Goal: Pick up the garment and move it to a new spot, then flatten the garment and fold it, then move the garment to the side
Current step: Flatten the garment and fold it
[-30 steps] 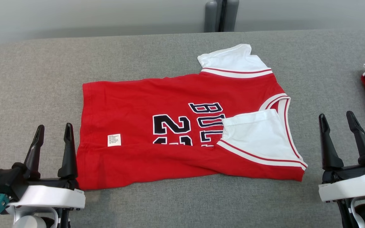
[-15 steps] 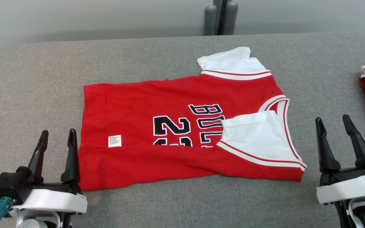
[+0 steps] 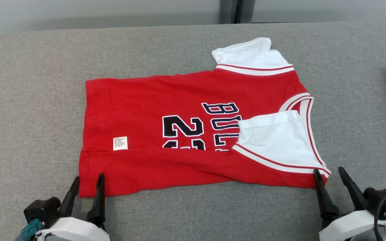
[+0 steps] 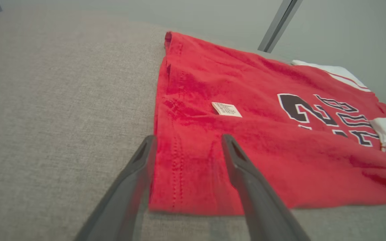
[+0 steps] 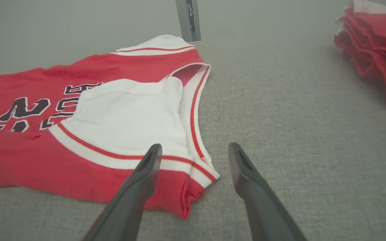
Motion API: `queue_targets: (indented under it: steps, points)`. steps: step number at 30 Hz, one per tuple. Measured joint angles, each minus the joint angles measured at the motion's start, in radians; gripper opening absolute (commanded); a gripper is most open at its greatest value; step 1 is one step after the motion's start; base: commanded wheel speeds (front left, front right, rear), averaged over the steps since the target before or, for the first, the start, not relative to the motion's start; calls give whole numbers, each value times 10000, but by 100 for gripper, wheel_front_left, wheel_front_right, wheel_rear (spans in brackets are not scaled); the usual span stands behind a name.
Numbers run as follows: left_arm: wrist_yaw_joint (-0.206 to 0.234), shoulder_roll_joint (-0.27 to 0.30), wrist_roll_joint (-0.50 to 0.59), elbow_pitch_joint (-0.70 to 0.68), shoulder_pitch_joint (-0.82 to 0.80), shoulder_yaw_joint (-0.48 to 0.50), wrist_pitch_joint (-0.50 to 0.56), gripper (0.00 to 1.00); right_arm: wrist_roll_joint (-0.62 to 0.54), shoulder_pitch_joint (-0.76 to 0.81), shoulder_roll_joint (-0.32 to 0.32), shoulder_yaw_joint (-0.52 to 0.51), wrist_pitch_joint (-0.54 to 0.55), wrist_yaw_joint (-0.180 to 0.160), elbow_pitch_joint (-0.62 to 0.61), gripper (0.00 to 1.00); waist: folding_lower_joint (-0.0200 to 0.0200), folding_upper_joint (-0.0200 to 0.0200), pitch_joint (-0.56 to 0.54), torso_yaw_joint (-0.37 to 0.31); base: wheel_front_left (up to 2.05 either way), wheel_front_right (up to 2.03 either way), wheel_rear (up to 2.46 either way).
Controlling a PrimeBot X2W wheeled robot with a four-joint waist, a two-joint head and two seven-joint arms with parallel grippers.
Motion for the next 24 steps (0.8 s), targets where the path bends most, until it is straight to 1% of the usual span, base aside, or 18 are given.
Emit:
queue_targets:
  steps: [1,7,13,14,15,16,17,24]
  points:
    - [-23,-50,-86,178,-2,-19,65,100,40,-21,33,56,-42,0,196,100,0,0,45,-7,0,0,0]
    - [-502,-109,-656,1030,-213,-2,412,100,272,-506,161,192,-351,0,1141,100,0,0,261,-47,0,0,0]
    - [-953,-23,-1074,1409,-609,-6,890,100,568,-1060,171,468,-500,0,1764,100,0,0,420,-69,0,0,0]
    - [-1014,29,-1068,1421,-665,-42,989,49,694,-1162,157,560,-527,0,1914,97,0,0,443,-66,0,0,0]
    - [-1053,54,-1055,1417,-673,-61,997,14,826,-1214,148,589,-518,0,2013,47,0,1,442,-58,0,0,0]
    - [-1043,92,-1011,1404,-695,-81,997,0,886,-1228,125,591,-522,0,2056,23,0,0,438,-43,0,0,0]
    - [-988,146,-949,1392,-704,-98,999,0,930,-1226,119,556,-537,2,2080,0,0,0,433,-26,0,0,0]
    - [-874,497,-594,844,-633,-288,1127,0,1225,-1022,136,483,-556,15,1948,0,0,0,258,58,0,0,0]
